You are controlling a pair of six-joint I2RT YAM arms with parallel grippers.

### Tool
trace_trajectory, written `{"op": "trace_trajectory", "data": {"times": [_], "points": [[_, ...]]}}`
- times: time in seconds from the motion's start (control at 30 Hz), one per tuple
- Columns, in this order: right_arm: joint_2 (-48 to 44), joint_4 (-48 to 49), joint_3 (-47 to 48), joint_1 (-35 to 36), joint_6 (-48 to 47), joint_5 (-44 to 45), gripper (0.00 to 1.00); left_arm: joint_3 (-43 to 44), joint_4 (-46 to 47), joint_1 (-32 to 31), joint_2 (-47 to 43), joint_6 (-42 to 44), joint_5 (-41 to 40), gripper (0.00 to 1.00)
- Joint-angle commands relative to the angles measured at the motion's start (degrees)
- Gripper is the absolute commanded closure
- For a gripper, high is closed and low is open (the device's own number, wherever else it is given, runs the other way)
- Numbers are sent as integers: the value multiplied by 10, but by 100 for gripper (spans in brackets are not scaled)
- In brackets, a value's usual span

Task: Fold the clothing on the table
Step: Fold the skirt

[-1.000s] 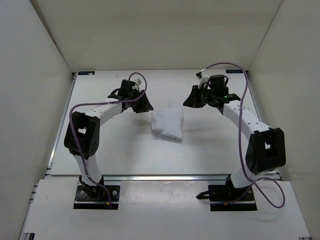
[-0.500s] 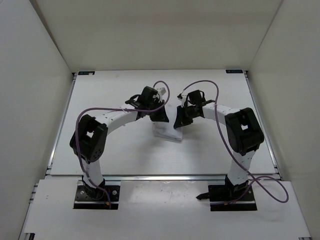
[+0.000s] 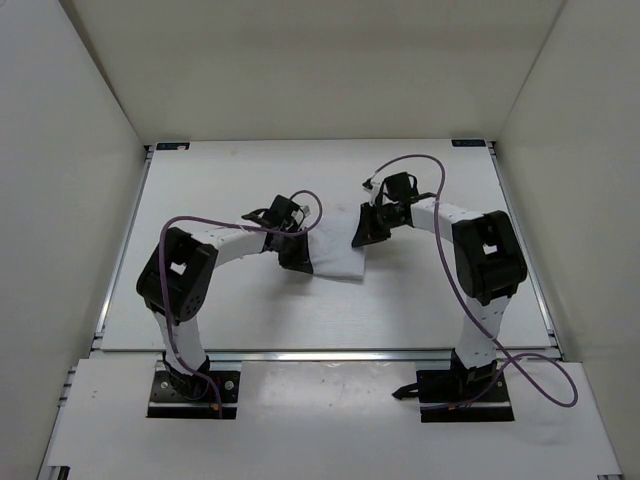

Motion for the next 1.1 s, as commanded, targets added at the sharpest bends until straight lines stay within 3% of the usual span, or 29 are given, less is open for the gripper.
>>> {"op": "trace_trajectory", "data": {"times": [0.0,0.07,0.1,0.17,0.27,0.37,0.43,0.57,0.8,1.07], "points": [[-29,-1,62,-22,-1,-35,95,47,-8,-3,-40,14,16,80],[-50,-12,91,-39,10,-37,81,69,-18,4,-60,16,21,60],[-62,-24,103,-52,15,-31,69,78,-23,12,-75,20,18,54],[-82,-52,125,-65,12,-12,43,83,-23,25,-110,30,8,28],[-118,-106,135,-80,-24,78,23,52,-21,61,-148,63,-39,1],[-152,-138,107,-84,-67,153,18,48,-68,118,-175,96,-80,1],[-180,-147,76,-87,-67,201,17,53,-101,121,-192,121,-129,1],[-234,-121,-18,-90,-68,208,16,36,-150,109,-226,152,-244,1],[-315,-45,-141,-60,-32,196,15,-98,-92,110,-314,116,-205,1],[-334,-19,-173,-49,-24,183,19,-146,-85,109,-364,87,-202,1]]}}
